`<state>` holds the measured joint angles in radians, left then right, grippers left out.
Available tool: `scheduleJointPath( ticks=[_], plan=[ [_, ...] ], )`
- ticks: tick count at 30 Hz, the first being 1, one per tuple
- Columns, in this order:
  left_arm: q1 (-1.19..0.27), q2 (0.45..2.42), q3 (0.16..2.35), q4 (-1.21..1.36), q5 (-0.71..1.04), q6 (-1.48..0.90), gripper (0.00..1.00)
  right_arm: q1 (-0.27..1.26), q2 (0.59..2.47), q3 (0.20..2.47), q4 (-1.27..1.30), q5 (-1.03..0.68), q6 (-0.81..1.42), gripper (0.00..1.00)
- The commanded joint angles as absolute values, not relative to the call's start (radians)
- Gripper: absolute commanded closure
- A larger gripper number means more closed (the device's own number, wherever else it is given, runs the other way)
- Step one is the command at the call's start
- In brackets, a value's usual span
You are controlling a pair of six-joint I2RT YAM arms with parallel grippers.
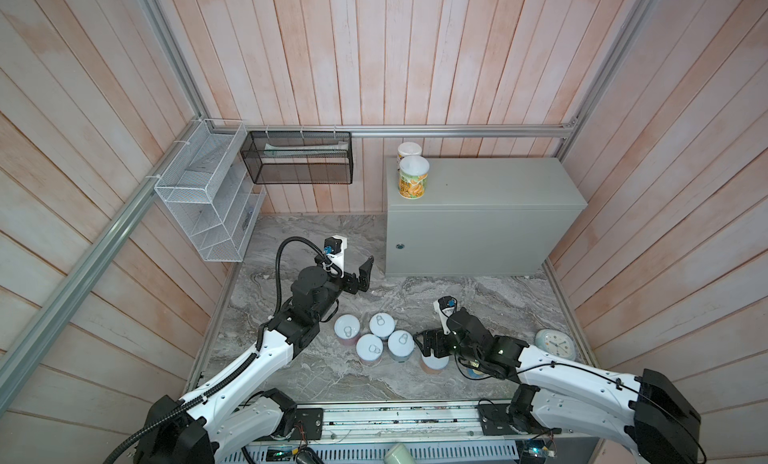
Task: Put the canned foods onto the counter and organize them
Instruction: 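Draw left arm back toward the cans while right gripper moves over them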
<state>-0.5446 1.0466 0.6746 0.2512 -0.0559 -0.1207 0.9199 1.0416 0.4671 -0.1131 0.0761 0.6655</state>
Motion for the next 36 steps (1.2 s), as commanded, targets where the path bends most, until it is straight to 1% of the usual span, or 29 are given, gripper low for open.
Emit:
scheduleJointPath(
  ticks=[1, 6, 9, 13, 20, 21, 24, 25, 30, 33, 34, 36],
  plan=[
    [-0.548, 1.028, 0.644, 0.283, -0.044, -0.181, 0.00, 0.925, 1.041, 0.528, -0.250, 0.164, 0.651, 0.07],
    [-0.548, 1.043, 0.618, 0.272, 0.052, -0.183, 0.00, 0.925, 0.994, 0.558, -0.349, 0.175, 0.670, 0.07],
    [-0.571, 1.027, 0.557, 0.312, 0.103, -0.176, 0.00, 0.925, 0.956, 0.551, -0.385, 0.187, 0.711, 0.07],
    [-0.623, 1.013, 0.500, 0.346, 0.072, -0.164, 0.00, 0.925, 0.877, 0.492, -0.376, 0.173, 0.773, 0.06],
    [-0.684, 1.053, 0.508, 0.282, 0.083, -0.181, 0.00, 0.924, 0.756, 0.408, -0.380, 0.175, 0.828, 0.06],
    [-0.704, 1.054, 0.515, 0.266, 0.065, -0.184, 0.00, 0.923, 0.746, 0.406, -0.385, 0.185, 0.831, 0.06],
    [-0.785, 1.054, 0.520, 0.220, -0.107, -0.229, 0.00, 0.918, 0.735, 0.406, -0.393, 0.211, 0.828, 0.06],
    [-0.803, 1.058, 0.526, 0.200, -0.126, -0.248, 0.00, 0.912, 0.736, 0.409, -0.395, 0.220, 0.827, 0.04],
    [-0.889, 1.098, 0.580, 0.084, -0.138, -0.320, 0.00, 0.878, 0.738, 0.427, -0.383, 0.214, 0.777, 0.03],
    [-0.946, 1.114, 0.602, 0.054, -0.142, -0.340, 0.00, 0.870, 0.730, 0.416, -0.379, 0.211, 0.751, 0.03],
    [-0.987, 1.121, 0.610, 0.048, -0.141, -0.352, 0.00, 0.868, 0.723, 0.410, -0.379, 0.212, 0.748, 0.03],
    [-1.008, 1.141, 0.624, 0.035, -0.132, -0.383, 0.00, 0.861, 0.703, 0.401, -0.382, 0.212, 0.751, 0.02]
  ],
)
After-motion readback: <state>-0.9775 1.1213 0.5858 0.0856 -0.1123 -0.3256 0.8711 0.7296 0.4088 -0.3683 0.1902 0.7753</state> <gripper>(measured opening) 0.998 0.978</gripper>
